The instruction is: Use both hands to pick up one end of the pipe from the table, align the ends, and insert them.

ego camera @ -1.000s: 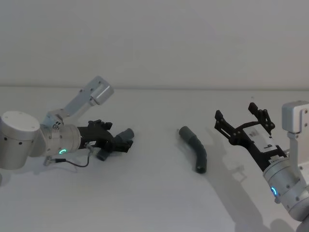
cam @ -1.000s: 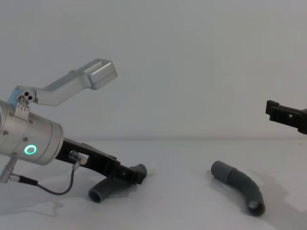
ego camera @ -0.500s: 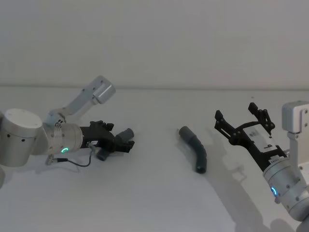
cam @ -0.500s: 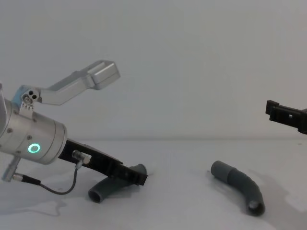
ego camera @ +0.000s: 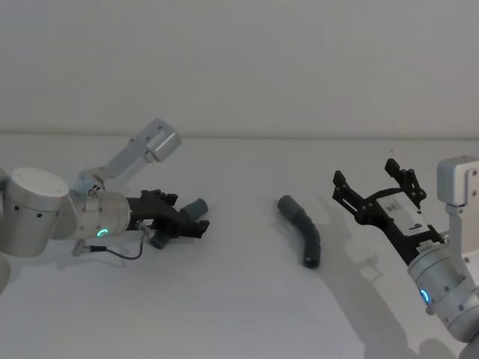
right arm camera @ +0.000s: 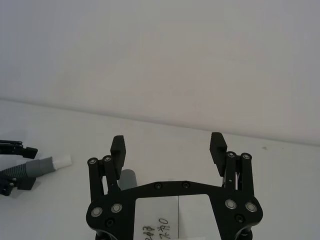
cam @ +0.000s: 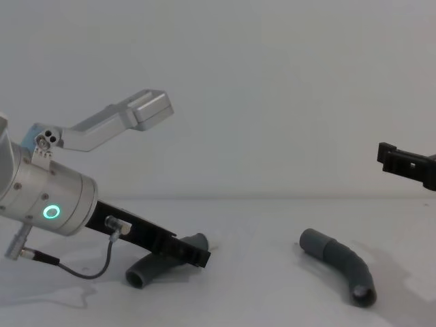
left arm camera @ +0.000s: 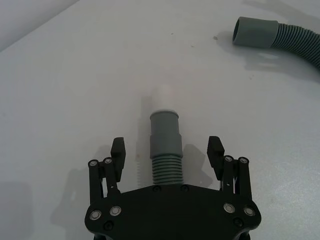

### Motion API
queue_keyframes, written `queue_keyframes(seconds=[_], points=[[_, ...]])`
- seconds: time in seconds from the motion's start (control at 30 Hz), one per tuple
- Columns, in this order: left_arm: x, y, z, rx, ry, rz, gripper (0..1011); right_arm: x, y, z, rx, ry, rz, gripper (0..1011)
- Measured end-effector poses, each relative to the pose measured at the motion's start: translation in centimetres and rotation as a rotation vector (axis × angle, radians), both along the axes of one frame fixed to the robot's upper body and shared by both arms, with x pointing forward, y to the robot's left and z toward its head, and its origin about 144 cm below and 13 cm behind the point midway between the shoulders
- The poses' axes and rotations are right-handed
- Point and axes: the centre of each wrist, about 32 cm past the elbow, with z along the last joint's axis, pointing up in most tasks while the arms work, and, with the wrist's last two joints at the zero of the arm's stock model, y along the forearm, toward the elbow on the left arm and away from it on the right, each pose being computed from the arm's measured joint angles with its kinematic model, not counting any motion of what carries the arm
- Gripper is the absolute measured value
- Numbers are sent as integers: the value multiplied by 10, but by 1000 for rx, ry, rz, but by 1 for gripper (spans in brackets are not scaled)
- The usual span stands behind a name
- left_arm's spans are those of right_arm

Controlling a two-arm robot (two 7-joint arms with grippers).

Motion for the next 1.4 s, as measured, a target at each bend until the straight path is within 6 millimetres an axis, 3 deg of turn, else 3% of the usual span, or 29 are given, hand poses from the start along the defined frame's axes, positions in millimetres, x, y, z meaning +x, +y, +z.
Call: queue_keyframes(seconds=[0.37, 0.77, 1.4], points=[[0, -1, 0, 2, 7, 1, 776, 0, 0, 0, 0, 0, 0, 1001], [1, -1, 0, 2, 9, 1, 376, 0, 0, 0, 0, 0, 0, 1001], [1, -1, -1, 3, 11, 1, 351, 0, -1, 0, -11, -1, 14, 1001]])
